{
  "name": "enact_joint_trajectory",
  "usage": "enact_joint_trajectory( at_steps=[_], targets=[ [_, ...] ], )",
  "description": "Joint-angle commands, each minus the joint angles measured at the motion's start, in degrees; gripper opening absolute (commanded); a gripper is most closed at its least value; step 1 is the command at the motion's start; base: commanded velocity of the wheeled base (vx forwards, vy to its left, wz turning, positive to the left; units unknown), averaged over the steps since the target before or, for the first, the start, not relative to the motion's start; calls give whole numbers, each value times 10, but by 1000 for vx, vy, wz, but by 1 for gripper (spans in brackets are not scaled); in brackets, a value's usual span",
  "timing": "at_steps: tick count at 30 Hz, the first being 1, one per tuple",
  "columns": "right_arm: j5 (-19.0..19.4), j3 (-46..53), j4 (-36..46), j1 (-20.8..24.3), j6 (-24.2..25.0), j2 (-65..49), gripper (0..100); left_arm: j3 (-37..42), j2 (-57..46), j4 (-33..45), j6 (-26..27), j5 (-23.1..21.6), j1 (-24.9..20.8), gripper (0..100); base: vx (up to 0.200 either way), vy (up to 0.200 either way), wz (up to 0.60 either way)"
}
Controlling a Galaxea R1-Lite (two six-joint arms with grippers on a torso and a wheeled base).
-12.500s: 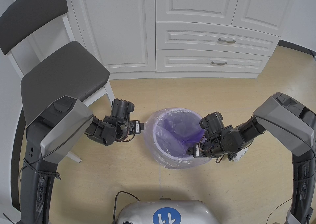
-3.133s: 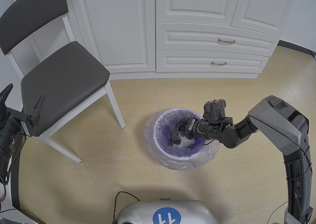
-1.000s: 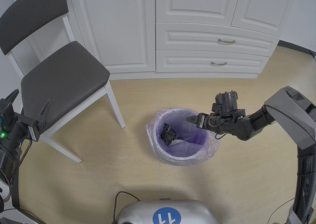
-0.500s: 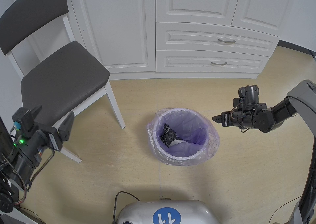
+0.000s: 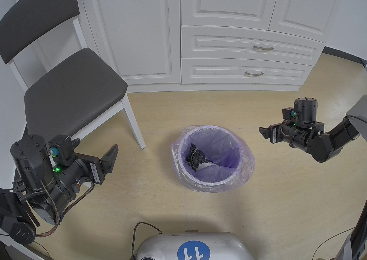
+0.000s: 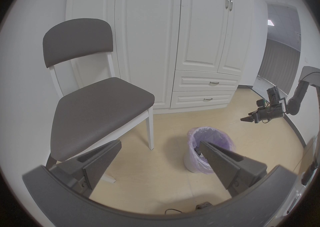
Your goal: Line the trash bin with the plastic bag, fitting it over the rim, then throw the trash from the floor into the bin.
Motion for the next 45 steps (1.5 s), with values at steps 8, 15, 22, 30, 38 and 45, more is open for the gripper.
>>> enact_joint_trajectory(
  at_steps=[8, 15, 22, 30, 38, 45],
  targets=[
    [79, 165, -270, -1, -133, -47, 100, 1, 24, -28, 1, 20, 1, 100, 0, 0, 0],
    [87, 196, -264, 12, -135, -119, 100, 5, 66, -46, 0, 21, 1, 100, 0, 0, 0],
    [89, 219, -264, 10, -133, -162, 100, 18, 82, -97, 1, 21, 3, 100, 0, 0, 0],
    [84, 398, -278, -53, -37, -324, 100, 30, 37, -163, 58, 21, 9, 100, 0, 0, 0],
    [79, 455, -266, -81, 18, -493, 100, 60, -56, -167, 106, 57, 26, 100, 0, 0, 0],
    [79, 497, -263, -98, 49, -605, 100, 125, -188, -158, 127, 85, 29, 100, 0, 0, 0]
  ],
)
